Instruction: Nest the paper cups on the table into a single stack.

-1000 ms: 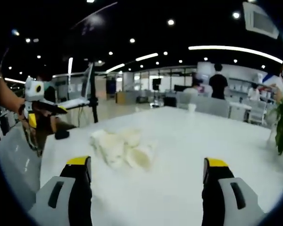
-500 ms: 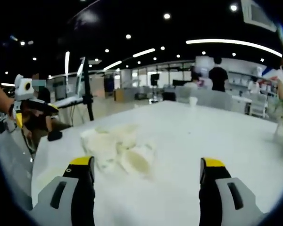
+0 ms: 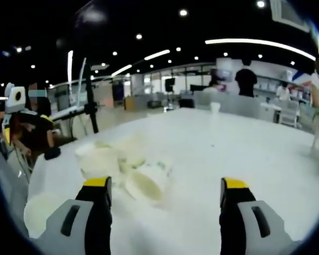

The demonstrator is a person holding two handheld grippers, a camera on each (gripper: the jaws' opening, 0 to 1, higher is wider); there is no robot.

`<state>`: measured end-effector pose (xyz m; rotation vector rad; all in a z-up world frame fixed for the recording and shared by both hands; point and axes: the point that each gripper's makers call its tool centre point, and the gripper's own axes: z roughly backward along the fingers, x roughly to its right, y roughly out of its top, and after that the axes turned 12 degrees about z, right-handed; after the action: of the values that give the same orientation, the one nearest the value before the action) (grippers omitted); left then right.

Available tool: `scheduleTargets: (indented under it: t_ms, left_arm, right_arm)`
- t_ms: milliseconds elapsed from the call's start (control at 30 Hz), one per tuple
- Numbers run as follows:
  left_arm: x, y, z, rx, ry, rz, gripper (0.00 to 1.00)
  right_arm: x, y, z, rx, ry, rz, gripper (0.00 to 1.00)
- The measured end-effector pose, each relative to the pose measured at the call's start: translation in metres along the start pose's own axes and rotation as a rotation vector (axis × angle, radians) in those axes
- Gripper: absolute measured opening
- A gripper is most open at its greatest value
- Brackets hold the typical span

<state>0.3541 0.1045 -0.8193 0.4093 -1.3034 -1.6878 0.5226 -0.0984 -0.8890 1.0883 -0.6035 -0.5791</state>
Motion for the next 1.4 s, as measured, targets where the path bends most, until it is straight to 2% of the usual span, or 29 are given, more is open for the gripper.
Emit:
scheduleTargets:
  t_ms: [367,433,733,867,1000,1067,1233,1400]
  left_arm:
    - [-0.003,-0.013,0.007,-0.024,0.010,0.011,0.98]
    - [-0.005,-0.013,0.007,-0.028,0.013,0.015,0.98]
    - [-0.008,0.001,0.004,-0.013,0.018,0.010,0.98]
    - [-0.009,0.003,0.005,-0.009,0.020,0.012,0.98]
    - [-0.012,0.004,0.006,-0.007,0.022,0.013,0.98]
    - [-0.013,0.004,0.008,-0.007,0.024,0.015,0.98]
    - [-0.015,0.006,0.010,-0.007,0.025,0.017,0.98]
    - [-0.016,0.005,0.009,-0.005,0.021,0.021,0.98]
  right_arm:
    - [-0.001,-0.019,-0.016,-0.054,0.005,0.018,0.47]
    - [-0.001,-0.016,-0.022,-0.045,0.007,0.002,0.45]
    - [-0.009,-0.017,-0.042,-0.073,0.026,0.010,0.34]
    - [-0.012,-0.018,-0.046,-0.084,0.023,0.030,0.21]
    - [-0.010,-0.023,-0.047,-0.138,0.009,0.074,0.09]
    - [-0.008,-0.021,-0.046,-0.127,-0.001,0.064,0.04]
    - [-0.003,-0.014,-0.045,-0.125,-0.011,0.063,0.00]
    - [-0.004,-0.005,-0.042,-0.111,-0.008,0.077,0.00]
